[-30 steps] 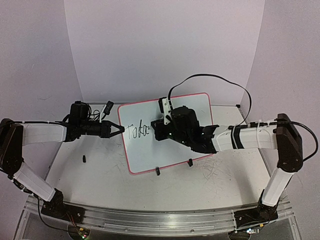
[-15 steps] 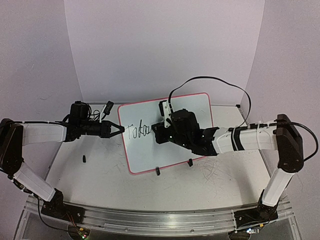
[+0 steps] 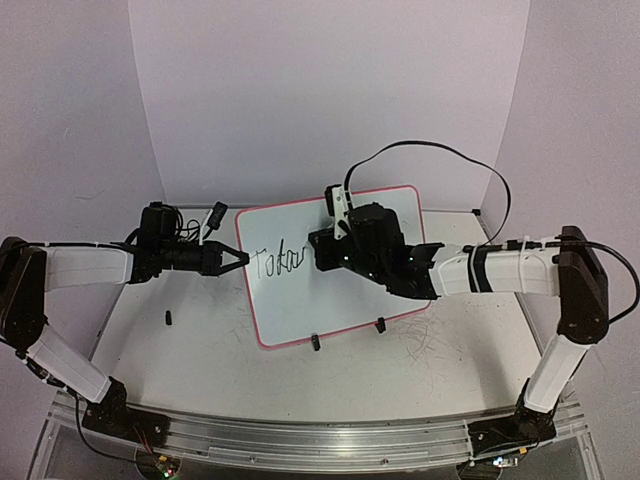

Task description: Write a sentence on the whiteboard

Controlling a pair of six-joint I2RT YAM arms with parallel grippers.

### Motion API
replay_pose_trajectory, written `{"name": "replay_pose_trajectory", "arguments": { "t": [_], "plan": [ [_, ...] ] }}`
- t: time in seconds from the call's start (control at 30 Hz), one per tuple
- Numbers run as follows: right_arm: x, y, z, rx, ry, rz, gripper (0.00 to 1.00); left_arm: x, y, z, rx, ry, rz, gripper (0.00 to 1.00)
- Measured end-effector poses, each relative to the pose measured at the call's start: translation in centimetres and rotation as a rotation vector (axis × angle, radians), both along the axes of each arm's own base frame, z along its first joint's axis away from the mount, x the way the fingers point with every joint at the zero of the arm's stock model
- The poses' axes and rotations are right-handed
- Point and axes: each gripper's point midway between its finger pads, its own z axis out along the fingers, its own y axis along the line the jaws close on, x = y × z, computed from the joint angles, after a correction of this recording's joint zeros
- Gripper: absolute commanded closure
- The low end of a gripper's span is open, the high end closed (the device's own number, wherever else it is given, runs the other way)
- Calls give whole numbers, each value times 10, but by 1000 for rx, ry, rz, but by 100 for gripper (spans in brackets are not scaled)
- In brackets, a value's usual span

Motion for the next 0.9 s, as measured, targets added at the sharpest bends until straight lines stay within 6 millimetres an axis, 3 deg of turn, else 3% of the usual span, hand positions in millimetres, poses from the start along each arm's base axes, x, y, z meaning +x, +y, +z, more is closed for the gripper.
{"name": "replay_pose_trajectory", "arguments": {
  "t": [0.4,0.9],
  "plan": [
    [1,-1,-1,1,-1,-2,100,1,0,1,0,-1,1,100],
    [-36,6,-52,-68,92,81,100,1,0,-1,2,2,1,100]
  ]
}}
